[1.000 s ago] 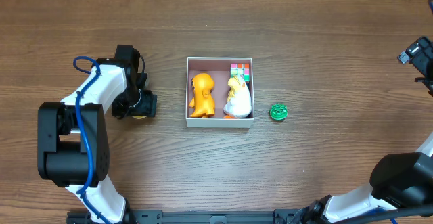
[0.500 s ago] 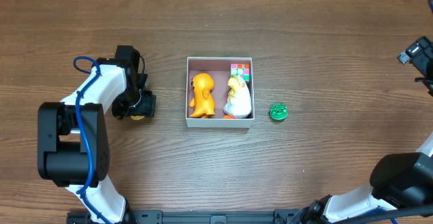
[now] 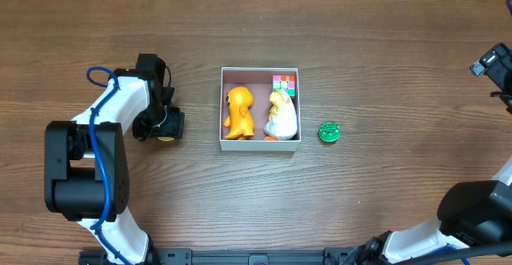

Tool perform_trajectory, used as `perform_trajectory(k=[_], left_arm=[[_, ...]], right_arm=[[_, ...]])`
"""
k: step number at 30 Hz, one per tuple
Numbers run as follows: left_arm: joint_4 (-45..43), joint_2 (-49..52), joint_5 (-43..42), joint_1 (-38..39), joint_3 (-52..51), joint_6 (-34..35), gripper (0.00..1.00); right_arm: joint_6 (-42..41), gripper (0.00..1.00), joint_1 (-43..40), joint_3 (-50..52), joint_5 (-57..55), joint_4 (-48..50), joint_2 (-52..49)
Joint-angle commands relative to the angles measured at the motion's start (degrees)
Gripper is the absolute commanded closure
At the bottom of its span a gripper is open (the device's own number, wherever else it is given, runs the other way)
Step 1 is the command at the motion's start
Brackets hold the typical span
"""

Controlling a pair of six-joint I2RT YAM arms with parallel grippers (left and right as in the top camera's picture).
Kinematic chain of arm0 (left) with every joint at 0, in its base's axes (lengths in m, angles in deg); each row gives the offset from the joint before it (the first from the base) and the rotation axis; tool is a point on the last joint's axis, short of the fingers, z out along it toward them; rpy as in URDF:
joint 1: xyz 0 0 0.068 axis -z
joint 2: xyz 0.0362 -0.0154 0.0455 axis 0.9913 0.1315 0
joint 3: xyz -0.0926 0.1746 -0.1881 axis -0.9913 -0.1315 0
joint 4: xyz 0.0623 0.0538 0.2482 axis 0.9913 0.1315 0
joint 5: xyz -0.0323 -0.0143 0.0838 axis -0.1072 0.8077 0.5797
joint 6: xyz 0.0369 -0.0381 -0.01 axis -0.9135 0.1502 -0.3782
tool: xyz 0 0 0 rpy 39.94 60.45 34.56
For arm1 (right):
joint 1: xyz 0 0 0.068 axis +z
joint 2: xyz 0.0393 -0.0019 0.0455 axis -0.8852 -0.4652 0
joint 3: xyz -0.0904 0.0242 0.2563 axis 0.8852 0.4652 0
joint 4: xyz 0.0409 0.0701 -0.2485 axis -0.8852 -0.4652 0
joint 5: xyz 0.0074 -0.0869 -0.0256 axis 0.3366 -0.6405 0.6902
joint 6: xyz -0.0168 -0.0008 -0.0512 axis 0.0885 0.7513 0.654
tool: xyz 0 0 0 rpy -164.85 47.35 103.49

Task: Pack container

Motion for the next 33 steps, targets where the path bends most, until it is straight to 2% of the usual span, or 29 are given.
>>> perform_trajectory(k=[1,5,7,18,20,28,33], left_arm=[[0.17,0.52,-1.49,-0.09,-1.05,0.42,0.3],[0.15,0.52,-1.49,-0.09,-1.05,0.39,0.31],[0.09,0.52,-1.49,-0.09,-1.05,0.39,0.37],[-1.25,0.52,-1.49,-0.09,-1.01,0.39,0.34],[-1.53,0.52,-1.51,-0.09,-1.01,0.42,0.29],[-1.99,0.52,-1.51,-0.09,-1.01,0.42,0.37],[-2.6,0.52,-1.51,-0.09,-1.01,0.42,0.37]], right_arm=[[-0.22,0.0,-0.07,-0.07,-0.31,0.22,0.26],[-0.22,0.0,-0.07,-0.07,-0.31,0.2,0.26],[-0.22,0.0,-0.07,-0.07,-0.31,0.22,0.26],[-0.22,0.0,-0.07,-0.07,-0.31,0.22,0.26],[-0.22,0.0,-0.07,-0.07,-0.31,0.22,0.26],[-0.22,0.0,-0.07,-0.07,-0.31,0.22,0.26],[-0.22,0.0,-0.07,-0.07,-0.31,0.22,0.26]])
